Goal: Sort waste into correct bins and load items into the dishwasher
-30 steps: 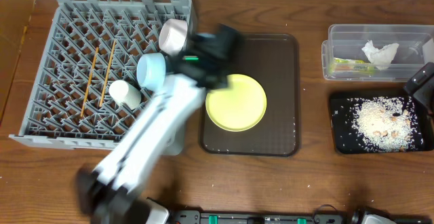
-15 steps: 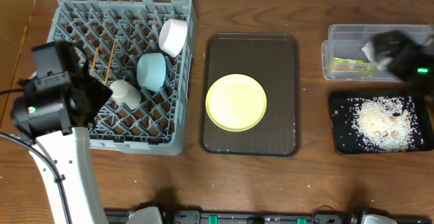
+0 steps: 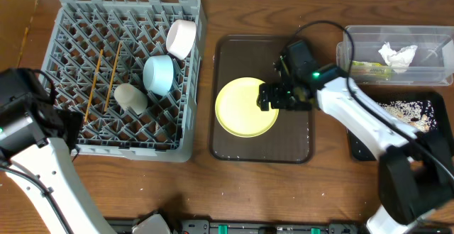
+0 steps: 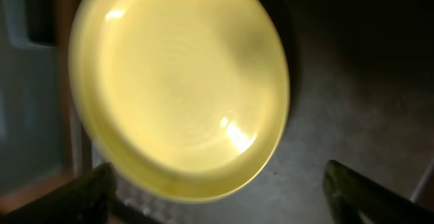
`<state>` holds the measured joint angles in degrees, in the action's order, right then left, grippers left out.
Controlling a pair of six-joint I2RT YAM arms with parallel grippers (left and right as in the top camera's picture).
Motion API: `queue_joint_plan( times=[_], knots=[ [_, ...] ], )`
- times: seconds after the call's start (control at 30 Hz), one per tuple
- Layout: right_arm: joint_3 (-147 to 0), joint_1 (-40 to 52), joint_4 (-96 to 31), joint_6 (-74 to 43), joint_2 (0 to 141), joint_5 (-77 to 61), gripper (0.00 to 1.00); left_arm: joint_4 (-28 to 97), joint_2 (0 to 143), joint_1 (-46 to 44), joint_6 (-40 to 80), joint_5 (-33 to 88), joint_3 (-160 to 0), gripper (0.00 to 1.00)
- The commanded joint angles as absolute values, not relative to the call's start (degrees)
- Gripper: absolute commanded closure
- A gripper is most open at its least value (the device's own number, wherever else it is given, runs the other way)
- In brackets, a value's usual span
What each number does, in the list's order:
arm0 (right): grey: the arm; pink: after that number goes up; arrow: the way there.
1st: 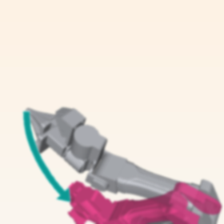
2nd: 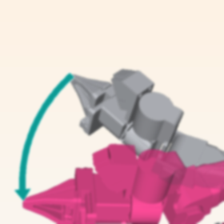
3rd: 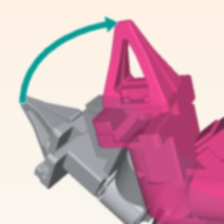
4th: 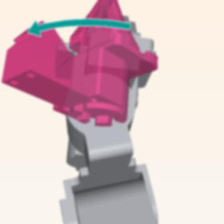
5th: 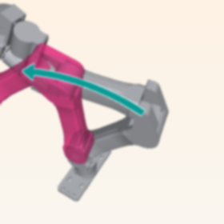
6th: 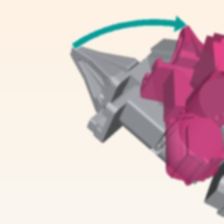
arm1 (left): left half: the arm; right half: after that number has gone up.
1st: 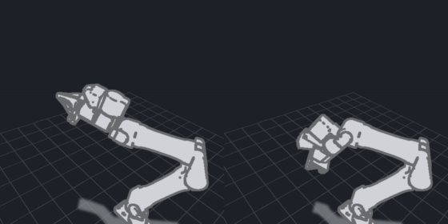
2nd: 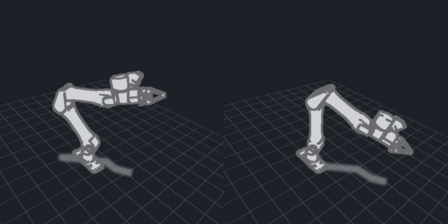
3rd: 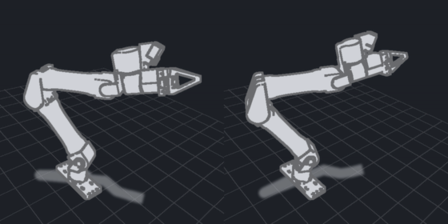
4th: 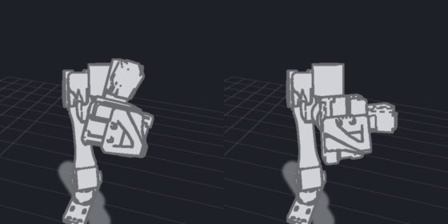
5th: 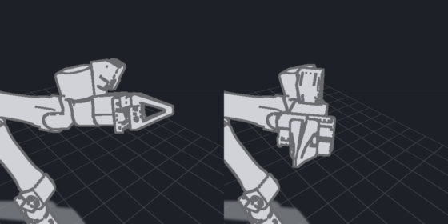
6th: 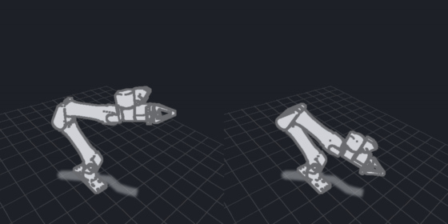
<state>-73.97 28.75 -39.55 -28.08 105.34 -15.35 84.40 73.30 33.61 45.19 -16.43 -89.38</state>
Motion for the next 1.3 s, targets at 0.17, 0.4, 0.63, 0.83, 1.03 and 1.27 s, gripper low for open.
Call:
queue_joint_plan(
  times=[0.17,0.4,0.63,0.83,1.03,1.27],
  knots=[
    [-73.8,29.2,-38.5,-34.3,114.8,-12.5,0.29,84.9,73.3,38.1,46.9,-18.7,-89.1,0.07],
    [-73.7,31.8,-35.0,-38.4,115.5,-12.4,0.53,84.9,73.3,40.1,46.9,-18.7,-89.1,0.07],
    [-72.0,35.4,-33.9,-46.0,116.2,-3.9,0.93,85.9,73.3,41.5,46.8,-18.8,-88.6,0.07],
    [-73.4,35.4,-30.3,-45.5,114.4,-3.2,0.99,86.1,73.4,41.5,46.8,-21.8,-88.4,0.07],
    [-84.5,33.9,-29.0,-41.9,107.0,-7.0,0.99,86.1,73.4,41.5,46.8,-21.8,-88.4,0.07],
    [-91.0,35.7,-22.8,-43.8,106.5,-6.7,0.99,86.8,73.4,41.5,46.8,-21.7,-88.4,0.07]
  ],
)
